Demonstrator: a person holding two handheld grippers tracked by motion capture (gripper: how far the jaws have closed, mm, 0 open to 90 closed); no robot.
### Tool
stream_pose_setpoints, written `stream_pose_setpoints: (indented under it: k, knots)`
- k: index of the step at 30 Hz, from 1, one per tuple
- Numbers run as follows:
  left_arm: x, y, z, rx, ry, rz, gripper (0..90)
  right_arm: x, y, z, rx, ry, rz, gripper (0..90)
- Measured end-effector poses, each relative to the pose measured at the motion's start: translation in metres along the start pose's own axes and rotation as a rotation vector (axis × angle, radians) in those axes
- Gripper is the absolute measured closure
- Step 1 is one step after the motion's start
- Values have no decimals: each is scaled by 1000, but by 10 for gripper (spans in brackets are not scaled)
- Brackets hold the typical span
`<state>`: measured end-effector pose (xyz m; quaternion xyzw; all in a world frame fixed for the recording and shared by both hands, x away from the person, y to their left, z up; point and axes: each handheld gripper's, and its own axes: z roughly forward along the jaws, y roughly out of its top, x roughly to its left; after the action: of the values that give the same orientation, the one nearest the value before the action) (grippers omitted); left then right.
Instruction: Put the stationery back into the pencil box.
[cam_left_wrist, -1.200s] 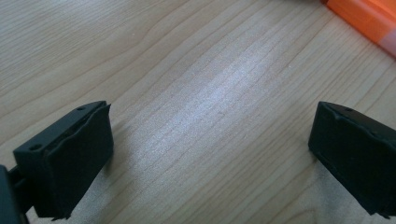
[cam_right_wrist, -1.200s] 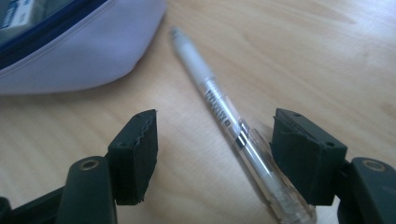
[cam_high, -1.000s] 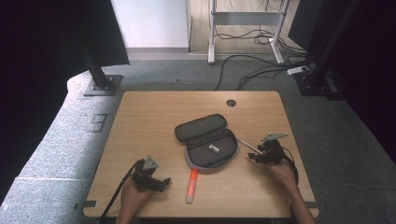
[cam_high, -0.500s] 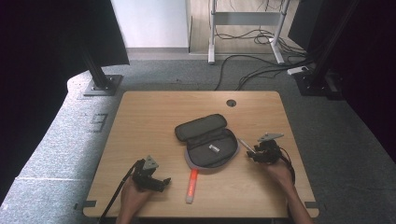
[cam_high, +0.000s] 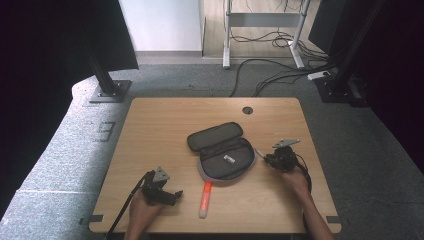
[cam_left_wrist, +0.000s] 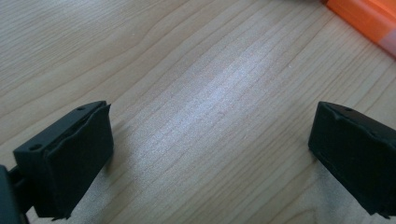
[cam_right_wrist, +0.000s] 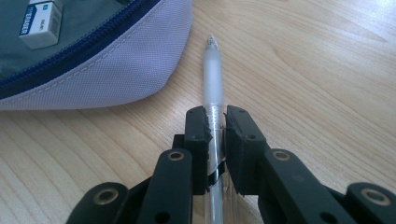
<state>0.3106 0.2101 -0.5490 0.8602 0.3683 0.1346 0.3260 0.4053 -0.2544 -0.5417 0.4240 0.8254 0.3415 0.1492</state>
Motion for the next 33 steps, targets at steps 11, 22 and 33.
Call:
stream_pose_setpoints:
  k: [11, 22, 33]
  knots:
    - [0, 0, 0, 0, 1, 0, 0, -2, -1, -1, -6, 6, 34, 785]
    - [0, 0, 0, 0, 1, 0, 0, -6, 2, -16, -49, -6, 52, 785]
    - [0, 0, 0, 0, 1, 0, 0, -8, 13, -35, -84, -4, 46, 785]
